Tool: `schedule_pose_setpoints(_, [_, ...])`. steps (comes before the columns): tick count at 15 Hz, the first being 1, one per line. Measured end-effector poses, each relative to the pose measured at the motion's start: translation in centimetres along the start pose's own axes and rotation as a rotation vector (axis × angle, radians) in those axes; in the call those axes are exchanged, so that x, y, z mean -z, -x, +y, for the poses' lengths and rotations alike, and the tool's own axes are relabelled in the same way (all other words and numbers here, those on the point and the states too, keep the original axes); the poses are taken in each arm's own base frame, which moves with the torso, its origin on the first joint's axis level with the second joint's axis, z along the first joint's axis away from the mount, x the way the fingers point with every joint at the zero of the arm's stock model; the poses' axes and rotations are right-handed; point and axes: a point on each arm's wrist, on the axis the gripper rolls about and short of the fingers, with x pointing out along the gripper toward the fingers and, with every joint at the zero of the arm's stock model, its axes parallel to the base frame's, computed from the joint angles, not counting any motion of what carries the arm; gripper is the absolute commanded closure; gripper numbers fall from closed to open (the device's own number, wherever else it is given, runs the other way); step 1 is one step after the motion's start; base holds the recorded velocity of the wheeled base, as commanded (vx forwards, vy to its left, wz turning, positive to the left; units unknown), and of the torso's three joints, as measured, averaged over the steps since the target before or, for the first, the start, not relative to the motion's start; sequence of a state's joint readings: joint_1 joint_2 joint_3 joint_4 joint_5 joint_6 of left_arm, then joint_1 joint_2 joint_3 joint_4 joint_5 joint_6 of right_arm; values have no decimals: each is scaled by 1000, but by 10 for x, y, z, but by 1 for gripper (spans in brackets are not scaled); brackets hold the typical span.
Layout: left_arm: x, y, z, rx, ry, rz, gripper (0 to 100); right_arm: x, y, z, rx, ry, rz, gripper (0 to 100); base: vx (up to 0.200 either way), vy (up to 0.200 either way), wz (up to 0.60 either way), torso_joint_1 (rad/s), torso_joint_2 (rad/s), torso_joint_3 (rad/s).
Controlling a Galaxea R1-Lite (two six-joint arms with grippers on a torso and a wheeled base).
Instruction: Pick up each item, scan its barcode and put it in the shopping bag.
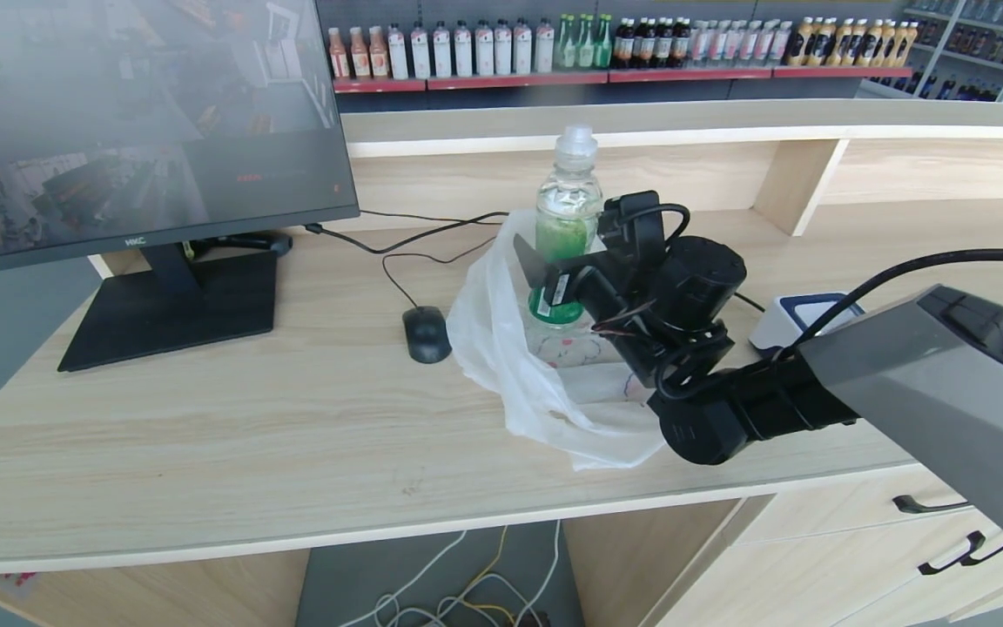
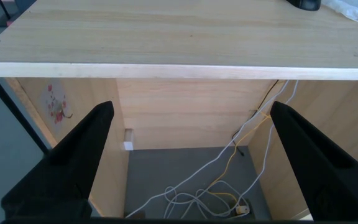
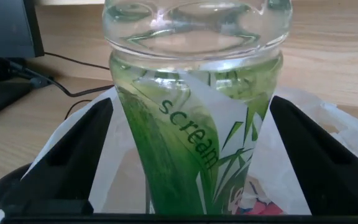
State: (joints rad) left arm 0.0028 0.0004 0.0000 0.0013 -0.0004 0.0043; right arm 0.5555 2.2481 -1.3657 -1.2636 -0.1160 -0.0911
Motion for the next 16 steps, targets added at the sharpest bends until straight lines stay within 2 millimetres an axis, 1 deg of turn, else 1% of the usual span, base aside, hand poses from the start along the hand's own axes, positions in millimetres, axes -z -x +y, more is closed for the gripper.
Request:
schedule_pose_setpoints(3, [0, 0, 0, 0, 0, 0, 0, -7, 6, -2, 2, 0, -12, 0, 0, 0, 0, 0, 0, 0])
schedule_pose_setpoints(7, [0, 0, 0, 0, 0, 0, 0, -27, 26, -5, 0, 8, -5, 0, 0, 0, 0, 0, 0, 0])
schedule_pose_setpoints(14, [0, 0, 0, 0, 0, 0, 0, -70, 95, -17, 3, 0, -71, 0, 0, 0, 0, 0, 0, 0])
schedule_pose_setpoints(16, [0, 0, 0, 0, 0, 0, 0, -75, 112, -15, -8, -3, -64, 0, 0, 0, 0, 0, 0, 0])
